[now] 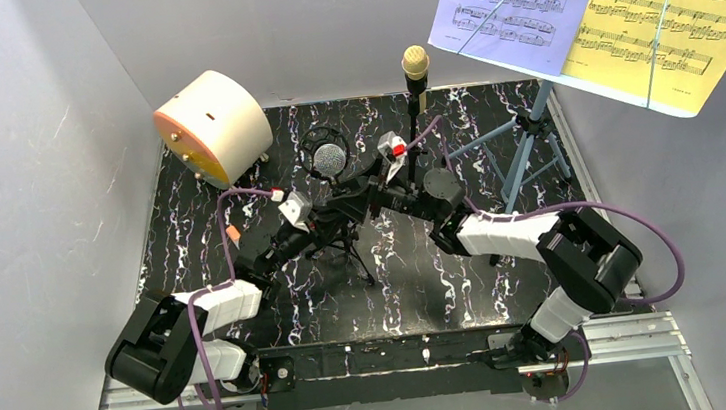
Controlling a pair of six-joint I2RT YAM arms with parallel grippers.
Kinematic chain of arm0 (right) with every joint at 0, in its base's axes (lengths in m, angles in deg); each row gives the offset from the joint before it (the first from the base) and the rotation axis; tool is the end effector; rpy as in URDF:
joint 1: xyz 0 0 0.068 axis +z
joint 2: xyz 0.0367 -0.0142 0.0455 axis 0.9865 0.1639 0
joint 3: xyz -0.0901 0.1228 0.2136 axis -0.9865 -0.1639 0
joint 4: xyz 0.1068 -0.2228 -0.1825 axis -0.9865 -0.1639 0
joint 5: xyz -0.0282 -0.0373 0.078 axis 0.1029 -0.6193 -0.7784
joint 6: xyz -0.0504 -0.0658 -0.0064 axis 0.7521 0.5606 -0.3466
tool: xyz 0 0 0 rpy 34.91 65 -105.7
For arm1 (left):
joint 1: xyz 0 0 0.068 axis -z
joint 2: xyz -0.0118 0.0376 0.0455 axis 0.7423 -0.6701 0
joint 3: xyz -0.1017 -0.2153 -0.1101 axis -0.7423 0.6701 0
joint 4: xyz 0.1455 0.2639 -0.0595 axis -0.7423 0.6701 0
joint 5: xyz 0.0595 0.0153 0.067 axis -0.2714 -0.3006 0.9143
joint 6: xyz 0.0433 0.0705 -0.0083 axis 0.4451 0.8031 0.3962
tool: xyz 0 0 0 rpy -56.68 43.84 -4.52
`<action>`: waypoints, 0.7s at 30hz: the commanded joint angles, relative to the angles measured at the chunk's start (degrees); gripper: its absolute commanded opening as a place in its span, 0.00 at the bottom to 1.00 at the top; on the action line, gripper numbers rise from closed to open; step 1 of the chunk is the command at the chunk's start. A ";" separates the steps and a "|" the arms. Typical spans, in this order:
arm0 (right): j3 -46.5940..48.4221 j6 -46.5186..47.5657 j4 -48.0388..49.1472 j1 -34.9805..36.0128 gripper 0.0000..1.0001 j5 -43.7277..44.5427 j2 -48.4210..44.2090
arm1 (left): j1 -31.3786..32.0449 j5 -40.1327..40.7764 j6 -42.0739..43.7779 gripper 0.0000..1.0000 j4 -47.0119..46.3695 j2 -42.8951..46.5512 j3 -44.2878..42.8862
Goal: Pack up the instrument practice props
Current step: Unscrew the knob on the microphone stand.
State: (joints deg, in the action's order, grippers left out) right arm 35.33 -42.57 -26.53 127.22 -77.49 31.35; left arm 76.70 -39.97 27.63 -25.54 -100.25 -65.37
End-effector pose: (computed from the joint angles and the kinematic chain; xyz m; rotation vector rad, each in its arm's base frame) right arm 0.2560 0.3091 0.2409 -0.6093 1.2814 1.2668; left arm 0.2401 -0.1706 0.1755 0.6608 1.2339 -0.8602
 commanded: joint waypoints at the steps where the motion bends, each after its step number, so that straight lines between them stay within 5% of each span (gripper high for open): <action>1: 2.72 -1.10 5.04 -0.07 0.49 -1.85 0.69 | 0.62 -1.98 -0.93 0.00 2.98 -0.84 0.31; 8: -0.47 -3.83 7.67 -1.91 0.01 -4.43 1.33 | 0.58 0.25 -0.92 0.07 3.01 0.71 0.89; 16: -3.51 -2.96 12.07 -2.15 0.01 -8.38 3.23 | 0.66 6.12 -4.91 0.44 2.96 5.63 1.44; 21: -4.58 0.02 11.70 -2.16 0.01 -9.52 4.08 | 0.71 7.71 -8.71 0.52 2.86 7.26 1.09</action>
State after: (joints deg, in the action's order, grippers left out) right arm 32.42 -44.21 -16.56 124.93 -83.91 34.30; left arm 77.10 -34.84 22.49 -22.24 -95.27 -64.17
